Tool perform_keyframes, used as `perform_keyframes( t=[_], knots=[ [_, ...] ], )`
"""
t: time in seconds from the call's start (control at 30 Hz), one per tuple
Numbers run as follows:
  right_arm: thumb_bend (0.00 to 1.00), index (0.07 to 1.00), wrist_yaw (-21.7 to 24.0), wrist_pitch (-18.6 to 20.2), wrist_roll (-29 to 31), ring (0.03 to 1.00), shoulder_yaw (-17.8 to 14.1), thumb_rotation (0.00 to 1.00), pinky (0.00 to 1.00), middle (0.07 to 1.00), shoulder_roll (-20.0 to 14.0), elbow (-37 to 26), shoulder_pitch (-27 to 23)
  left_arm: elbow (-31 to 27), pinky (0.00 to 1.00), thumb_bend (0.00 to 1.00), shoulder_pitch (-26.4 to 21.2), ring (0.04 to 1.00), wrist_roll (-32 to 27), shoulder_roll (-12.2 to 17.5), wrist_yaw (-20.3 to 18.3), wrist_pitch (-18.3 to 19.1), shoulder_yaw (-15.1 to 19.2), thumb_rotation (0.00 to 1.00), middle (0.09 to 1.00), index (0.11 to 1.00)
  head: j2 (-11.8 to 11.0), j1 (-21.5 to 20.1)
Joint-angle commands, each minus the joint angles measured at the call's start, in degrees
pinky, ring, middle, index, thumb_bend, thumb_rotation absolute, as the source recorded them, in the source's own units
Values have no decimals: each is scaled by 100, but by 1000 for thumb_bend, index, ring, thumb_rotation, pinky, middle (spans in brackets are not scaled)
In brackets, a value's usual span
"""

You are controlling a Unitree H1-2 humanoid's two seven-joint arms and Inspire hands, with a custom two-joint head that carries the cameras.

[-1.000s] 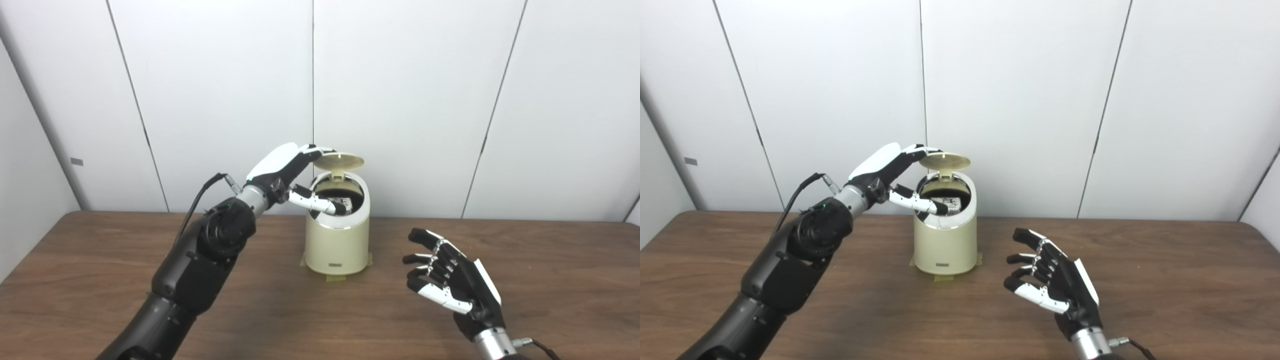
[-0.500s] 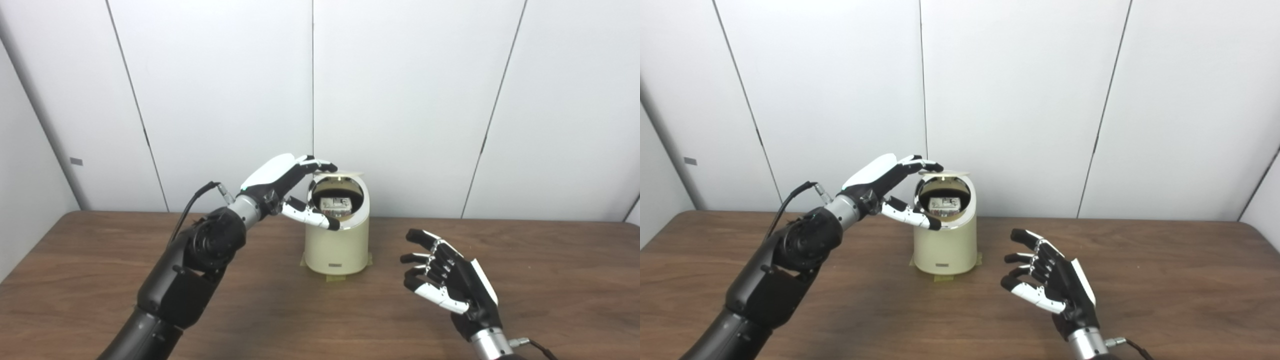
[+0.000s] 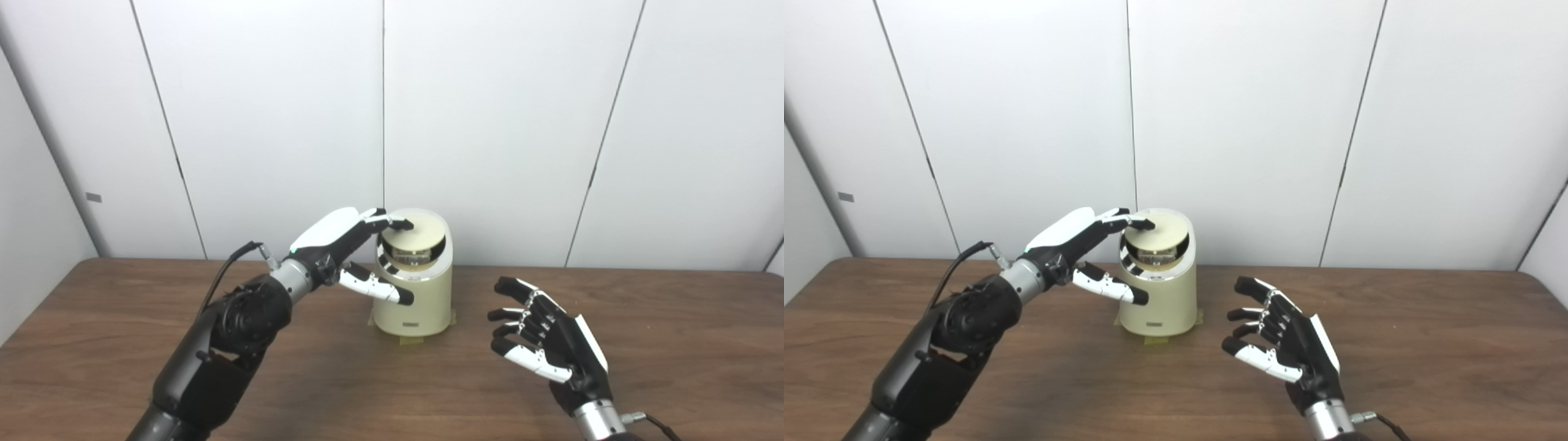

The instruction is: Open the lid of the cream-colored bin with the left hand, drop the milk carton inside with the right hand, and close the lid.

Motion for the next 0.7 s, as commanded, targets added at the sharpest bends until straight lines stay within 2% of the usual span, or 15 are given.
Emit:
perform_keyframes(
  t=[0.0,0.33,0.47,0.67],
  knots=[
    [696,776,-37,-115,14,627,1,327,494,801,18,-239,-146,-119,1000,1000,-211,1000,24,156,25,-191,34,424,879,862,11,-14],
    [694,776,-88,-98,-95,619,23,330,490,790,45,-298,-148,88,1000,1000,-108,1000,339,181,141,-534,-133,484,887,870,45,-59],
    [711,775,-70,-62,-51,619,16,339,481,789,64,-322,-146,112,1000,1000,-113,1000,799,245,268,-657,-320,495,888,875,64,-67],
    [713,772,-61,24,-13,621,4,335,475,792,86,-371,-142,-38,1000,1000,-133,1000,1706,412,388,-860,-679,459,895,880,77,-72]
  ],
)
